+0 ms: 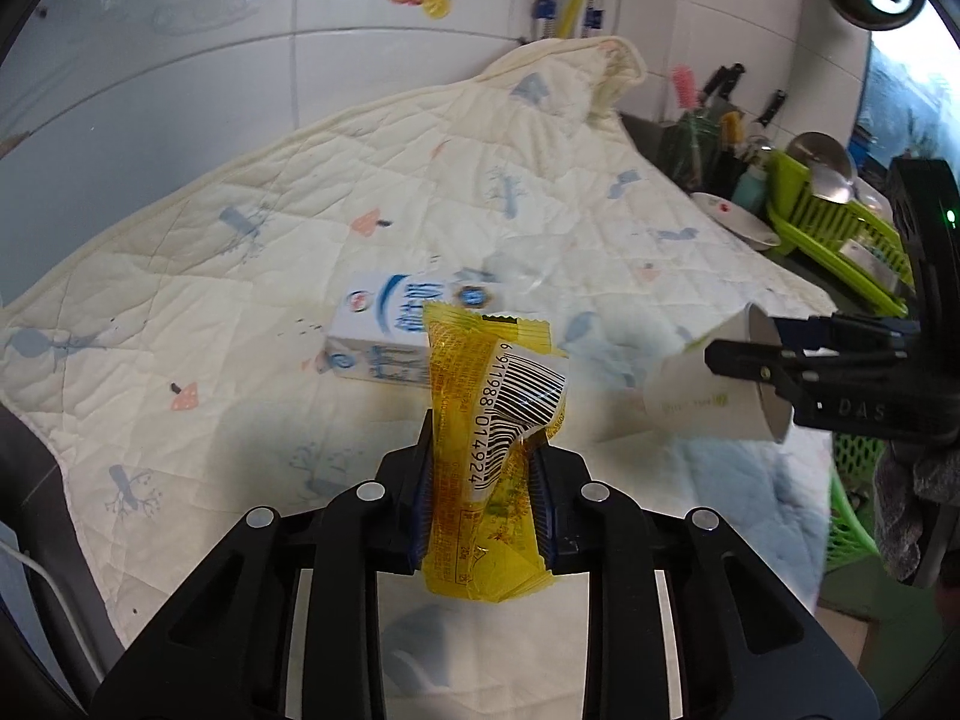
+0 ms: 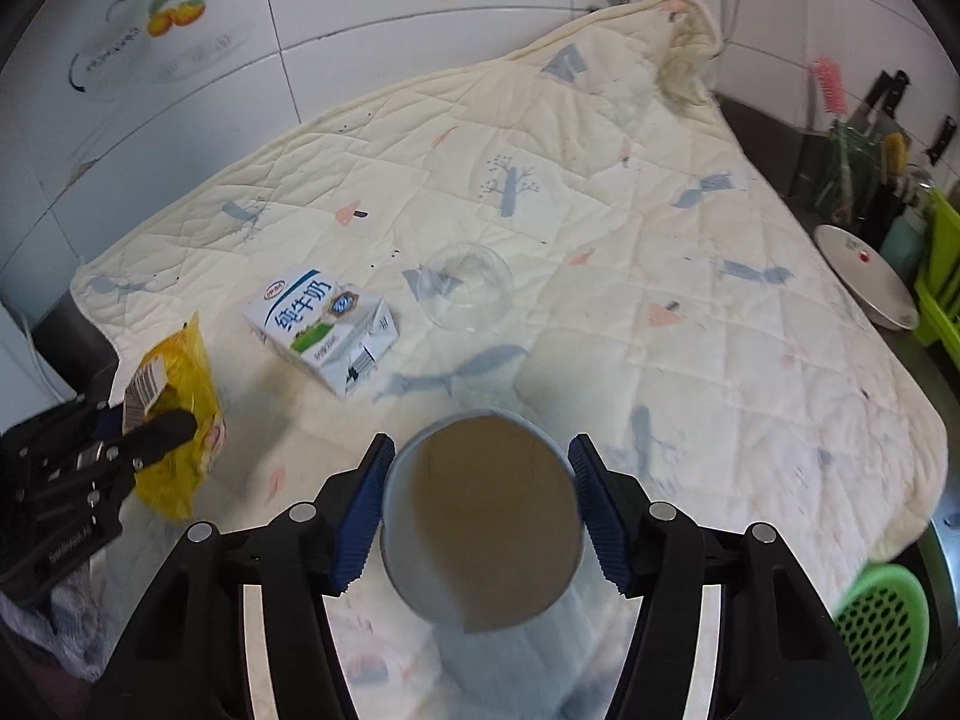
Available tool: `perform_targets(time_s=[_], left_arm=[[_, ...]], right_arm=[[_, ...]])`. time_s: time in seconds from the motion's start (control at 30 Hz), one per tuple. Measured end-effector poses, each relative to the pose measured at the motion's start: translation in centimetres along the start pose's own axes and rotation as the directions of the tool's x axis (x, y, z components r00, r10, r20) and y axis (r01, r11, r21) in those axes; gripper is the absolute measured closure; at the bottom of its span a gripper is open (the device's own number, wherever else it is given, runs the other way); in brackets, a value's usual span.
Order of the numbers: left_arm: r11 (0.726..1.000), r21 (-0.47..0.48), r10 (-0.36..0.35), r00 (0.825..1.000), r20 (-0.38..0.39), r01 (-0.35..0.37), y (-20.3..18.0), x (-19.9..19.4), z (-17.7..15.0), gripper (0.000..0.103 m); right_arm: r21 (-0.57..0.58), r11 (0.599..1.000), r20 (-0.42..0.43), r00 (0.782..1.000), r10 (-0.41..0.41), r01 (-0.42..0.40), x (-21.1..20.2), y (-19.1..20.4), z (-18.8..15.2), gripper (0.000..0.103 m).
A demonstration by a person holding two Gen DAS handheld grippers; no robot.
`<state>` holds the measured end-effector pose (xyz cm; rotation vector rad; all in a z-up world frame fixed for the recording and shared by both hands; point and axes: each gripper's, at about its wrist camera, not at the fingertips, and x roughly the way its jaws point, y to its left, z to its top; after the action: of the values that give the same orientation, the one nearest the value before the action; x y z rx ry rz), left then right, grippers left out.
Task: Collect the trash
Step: 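Grasp the yellow snack bag with the left gripper while the right gripper grasps the paper cup, then drop the paper cup into the green basket with the right gripper while the left gripper drops the yellow bag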
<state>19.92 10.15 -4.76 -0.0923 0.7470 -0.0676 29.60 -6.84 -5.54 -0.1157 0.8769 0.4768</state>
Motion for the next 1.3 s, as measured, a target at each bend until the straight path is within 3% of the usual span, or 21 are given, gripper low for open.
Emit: perform_targets(time_s=[0.27,0.43,0.6,0.8,1.03,1.3], left_arm=[[0.994,0.058,-0.093,0.996,0.01,0.092,-5.1,-1.3,0.2,0.077],[0.98,0.113,-0.163,0.987,-0.007,0.163,-9.4,-1.2,0.0,0.077],[0.961,0.157,-0.223,0.974,-0.043,0.227,-13.8,-0.3,-0.3,0.077],[0.935,0.222,-0.264,0.961,-0.083,0.276,-19.1,0.7,-0.7,0.077],[0.907,0.285,-0.286,0.951,-0.12,0.309,-24.1,1.5,-1.2,0.077],[0.879,0.319,-0.316,0.933,-0.17,0.356,-28.3,3.1,-1.7,0.077]], right_arm=[[0.06,0.997,0.05,0.998,-0.046,0.043,-5.6,-3.6,-3.8,0.045],[0.117,0.986,0.07,0.989,-0.13,0.121,-9.9,-7.8,-6.6,0.045],[0.199,0.949,0.029,0.967,-0.254,0.243,-12.8,-14.2,-10.0,0.045],[0.293,0.894,-0.033,0.938,-0.344,0.338,-13.6,-21.1,-13.8,0.044],[0.351,0.858,-0.069,0.924,-0.377,0.376,-12.3,-26.0,-16.1,0.042],[0.381,0.85,-0.056,0.927,-0.371,0.363,-11.5,-28.5,-16.8,0.036]])
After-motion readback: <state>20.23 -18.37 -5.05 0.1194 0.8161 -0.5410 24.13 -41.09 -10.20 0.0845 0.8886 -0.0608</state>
